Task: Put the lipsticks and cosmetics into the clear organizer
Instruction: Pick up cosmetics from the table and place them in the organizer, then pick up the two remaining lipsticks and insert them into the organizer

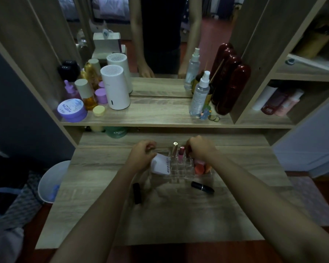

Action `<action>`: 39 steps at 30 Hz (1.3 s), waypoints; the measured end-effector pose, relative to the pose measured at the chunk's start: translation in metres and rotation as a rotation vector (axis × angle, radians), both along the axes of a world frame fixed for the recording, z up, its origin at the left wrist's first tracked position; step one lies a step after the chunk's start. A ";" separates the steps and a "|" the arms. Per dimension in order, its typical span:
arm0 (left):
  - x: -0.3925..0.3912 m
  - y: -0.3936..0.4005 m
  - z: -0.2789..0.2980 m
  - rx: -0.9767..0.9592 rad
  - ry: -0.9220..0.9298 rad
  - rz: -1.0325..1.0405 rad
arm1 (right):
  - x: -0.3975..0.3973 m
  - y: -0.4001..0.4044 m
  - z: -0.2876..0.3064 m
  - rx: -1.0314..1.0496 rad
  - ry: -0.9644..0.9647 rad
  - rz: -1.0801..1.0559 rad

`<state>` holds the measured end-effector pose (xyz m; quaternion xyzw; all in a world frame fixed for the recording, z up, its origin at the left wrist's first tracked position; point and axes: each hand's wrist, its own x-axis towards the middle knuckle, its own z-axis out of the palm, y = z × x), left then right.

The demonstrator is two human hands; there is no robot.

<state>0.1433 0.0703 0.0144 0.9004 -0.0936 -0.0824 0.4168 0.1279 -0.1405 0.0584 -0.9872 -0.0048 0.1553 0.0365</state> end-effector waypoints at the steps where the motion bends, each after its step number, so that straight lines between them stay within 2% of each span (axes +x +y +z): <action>1: 0.000 0.000 0.001 0.001 0.002 0.000 | 0.000 0.000 0.000 -0.002 -0.001 0.005; 6: -0.002 0.000 0.003 0.001 -0.004 -0.013 | -0.001 -0.003 0.003 0.008 -0.019 0.026; 10: -0.008 0.015 0.004 0.024 -0.064 -0.031 | -0.006 -0.018 0.016 0.059 -0.105 0.005; 13: -0.016 0.047 0.000 0.056 -0.122 0.028 | -0.022 -0.045 0.028 0.152 -0.262 -0.127; 16: -0.036 0.078 -0.011 0.020 -0.068 0.149 | -0.055 -0.077 0.023 0.256 -0.385 -0.354; 19: -0.055 0.087 -0.024 0.028 0.062 0.184 | -0.089 -0.089 -0.005 0.331 -0.211 -0.485; 21: -0.063 0.081 -0.029 0.015 0.135 0.198 | -0.107 -0.081 -0.026 0.382 -0.046 -0.479; 23: -0.069 0.072 -0.032 0.010 0.180 0.228 | -0.120 -0.067 -0.041 0.398 0.042 -0.447; 27: -0.079 0.060 -0.037 0.092 0.210 0.182 | -0.129 -0.046 -0.058 0.334 0.046 -0.322; 33: -0.082 0.057 -0.040 0.146 0.219 0.159 | -0.130 -0.029 -0.068 0.310 0.028 -0.363; 35: -0.082 0.057 -0.037 0.083 0.272 0.165 | -0.132 -0.027 -0.069 0.324 0.008 -0.391; 39: -0.088 0.056 -0.025 -0.377 0.479 0.075 | -0.136 -0.029 -0.067 0.335 0.014 -0.378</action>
